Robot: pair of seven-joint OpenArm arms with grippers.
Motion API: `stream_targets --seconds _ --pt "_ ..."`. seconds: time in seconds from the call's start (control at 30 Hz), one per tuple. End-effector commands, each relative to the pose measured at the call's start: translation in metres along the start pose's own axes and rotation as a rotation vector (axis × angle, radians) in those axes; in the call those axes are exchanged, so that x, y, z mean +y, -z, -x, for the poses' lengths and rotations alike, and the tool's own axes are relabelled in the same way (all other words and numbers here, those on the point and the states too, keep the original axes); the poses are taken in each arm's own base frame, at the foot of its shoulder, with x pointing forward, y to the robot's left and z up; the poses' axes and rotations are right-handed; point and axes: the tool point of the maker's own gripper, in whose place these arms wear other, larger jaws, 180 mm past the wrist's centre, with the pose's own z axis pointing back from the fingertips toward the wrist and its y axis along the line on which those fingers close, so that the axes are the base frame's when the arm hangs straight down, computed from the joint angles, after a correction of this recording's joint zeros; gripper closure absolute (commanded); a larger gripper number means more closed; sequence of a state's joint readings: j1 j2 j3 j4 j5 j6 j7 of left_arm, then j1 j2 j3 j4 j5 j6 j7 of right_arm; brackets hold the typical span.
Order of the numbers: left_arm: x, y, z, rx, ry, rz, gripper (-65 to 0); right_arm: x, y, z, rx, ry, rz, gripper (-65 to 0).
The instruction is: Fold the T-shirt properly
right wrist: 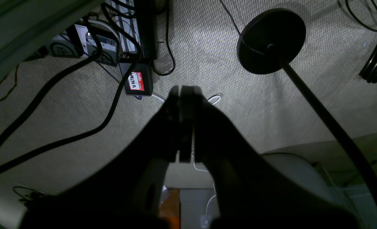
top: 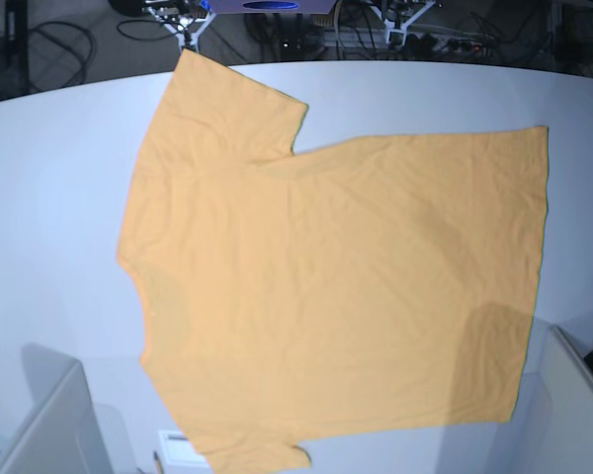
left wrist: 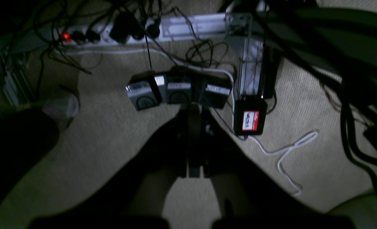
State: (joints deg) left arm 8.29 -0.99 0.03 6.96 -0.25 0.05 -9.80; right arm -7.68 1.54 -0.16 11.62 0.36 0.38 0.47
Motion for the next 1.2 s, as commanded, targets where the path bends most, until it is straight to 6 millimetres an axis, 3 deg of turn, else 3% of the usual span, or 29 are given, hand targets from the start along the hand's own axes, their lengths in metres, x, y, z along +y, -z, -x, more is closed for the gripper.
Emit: stream_targets --seconds 0.0,0.67,0.97,1.1,1.17 --pt "0.001 -0.002 0.005 0.001 0.000 -0.006 0.0 -0.003 0.000 0.004 0.006 -0.003 0.010 0.0" --pt "0.003 -0.002 0.008 0.004 0.001 -0.009 0.0 -0.003 0.000 0.006 0.009 -0.003 0.010 0.0" --pt "0.002 -0.008 0.034 0.033 0.011 -0.006 0.0 -0.008 -0.003 0.029 -0.051 -0.009 0.017 0.0" --pt "0.000 -0.015 0.040 0.001 0.027 0.000 0.0 -0.011 -0.005 0.053 -0.020 -0.002 0.023 0.0" --pt "0.013 -0.022 0.041 -0.034 0.042 -0.015 0.0 -0.021 -0.006 0.066 -0.004 -0.004 0.037 0.0"
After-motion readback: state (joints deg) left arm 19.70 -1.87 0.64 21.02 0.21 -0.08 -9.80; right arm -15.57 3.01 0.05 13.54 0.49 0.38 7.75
